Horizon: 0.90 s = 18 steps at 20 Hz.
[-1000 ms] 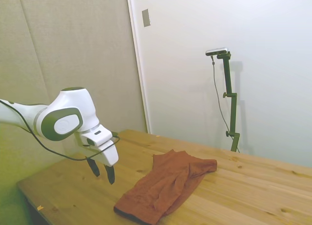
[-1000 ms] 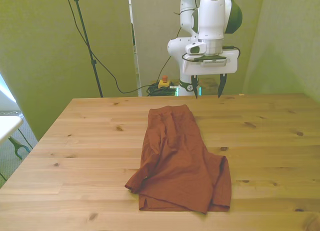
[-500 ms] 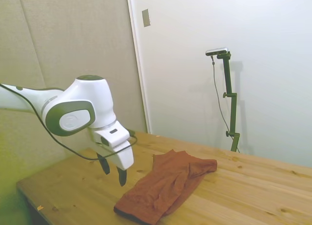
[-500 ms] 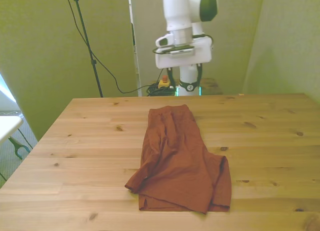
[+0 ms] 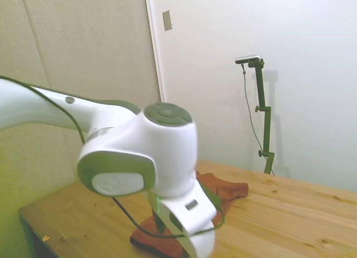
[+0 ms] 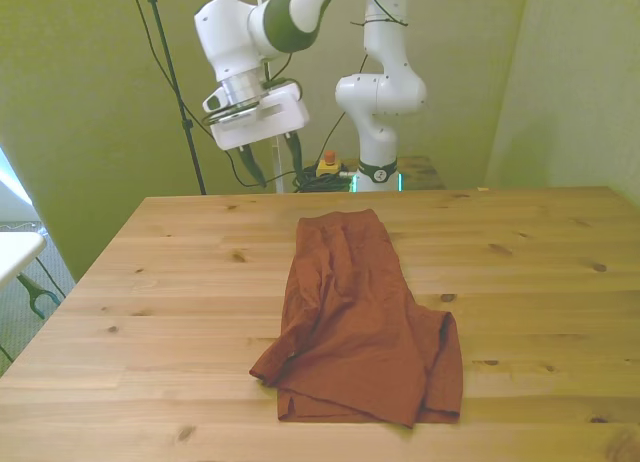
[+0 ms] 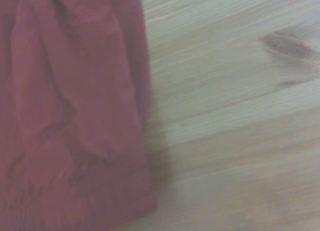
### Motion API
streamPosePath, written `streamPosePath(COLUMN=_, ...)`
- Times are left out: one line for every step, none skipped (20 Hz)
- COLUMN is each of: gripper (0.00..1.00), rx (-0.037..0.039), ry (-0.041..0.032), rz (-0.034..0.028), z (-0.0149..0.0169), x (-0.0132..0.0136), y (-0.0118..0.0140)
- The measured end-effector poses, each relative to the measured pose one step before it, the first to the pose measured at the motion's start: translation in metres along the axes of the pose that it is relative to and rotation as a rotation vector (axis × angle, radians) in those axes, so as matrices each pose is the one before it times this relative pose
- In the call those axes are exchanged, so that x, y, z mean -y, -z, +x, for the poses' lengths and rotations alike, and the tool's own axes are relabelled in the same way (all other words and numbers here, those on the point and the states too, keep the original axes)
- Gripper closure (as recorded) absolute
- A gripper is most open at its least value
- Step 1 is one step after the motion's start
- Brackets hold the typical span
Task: Unfold the shorts
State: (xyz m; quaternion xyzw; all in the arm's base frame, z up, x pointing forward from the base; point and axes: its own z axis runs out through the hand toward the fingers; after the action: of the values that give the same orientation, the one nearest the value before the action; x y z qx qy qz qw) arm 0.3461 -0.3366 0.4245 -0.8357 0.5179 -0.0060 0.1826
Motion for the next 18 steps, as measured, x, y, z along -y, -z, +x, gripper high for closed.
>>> streamPosePath(gripper=0.0, rx=0.013, ry=-0.00336, rz=0.01455, z=0.01013, x=-0.00087, y=-0.00307)
streamPosePath(gripper=0.0, rx=0.01117, ry=-0.00276, rz=0.01514, z=0.00905, x=0.00094, y=-0.00349)
streamPosePath(gripper=0.0, rx=0.01872, ry=0.00069, rz=0.01548, z=0.0076, x=0.00152, y=-0.00446)
streamPosePath(gripper=0.0, rx=0.02042, ry=0.00245, rz=0.01372, z=0.00681, x=0.00095, y=-0.0051)
streamPosePath(gripper=0.0, rx=0.02317, ry=0.00526, rz=0.01261, z=0.00573, x=0.00047, y=-0.00643)
streamPosePath(gripper=0.0, rx=0.0296, ry=0.00996, rz=0.01629, z=0.00383, x=0.0005, y=-0.00798)
streamPosePath(gripper=0.0, rx=0.03304, ry=0.01124, rz=0.0158, z=0.00215, x=0.00102, y=-0.00909)
streamPosePath(gripper=0.0, rx=0.03507, ry=0.00862, rz=0.01125, z=0.00073, x=0.00184, y=-0.00905)
streamPosePath(gripper=0.0, rx=0.03577, ry=0.00757, rz=0.00656, z=-0.00066, x=0.00242, y=-0.00864)
streamPosePath(gripper=0.0, rx=0.0297, ry=0.00784, rz=0.00393, z=-0.0007, x=0.00323, y=-0.00701)
streamPosePath(gripper=0.0, rx=0.01964, ry=0.00605, rz=0.0039, z=-0.00117, x=0.00348, y=-0.00507)
streamPosePath(gripper=0.0, rx=0.00747, ry=0.00719, rz=-0.00107, z=-0.00053, x=0.00346, y=-0.00367)
streamPosePath(gripper=0.0, rx=0.00511, ry=0.00619, rz=-0.00213, z=-0.00078, x=0.00318, y=-0.00289)
streamPosePath(gripper=0.0, rx=0.00513, ry=0.00586, rz=-0.00305, z=-0.00059, x=0.00311, y=-0.0031)
streamPosePath(gripper=1.0, rx=0.00527, ry=0.00416, rz=-0.00295, z=-0.00038, x=0.00219, y=-0.00324)
streamPosePath(gripper=1.0, rx=0.00622, ry=0.00378, rz=-0.00222, z=-0.00025, x=0.00093, y=-0.00337)
streamPosePath(gripper=1.0, rx=0.0068, ry=0.00597, rz=-0.0013, z=-0.00032, x=-0.00003, y=-0.00367)
streamPosePath(gripper=1.0, rx=0.00583, ry=0.00639, rz=-0.00023, z=-0.00044, x=-0.00005, y=-0.00297)
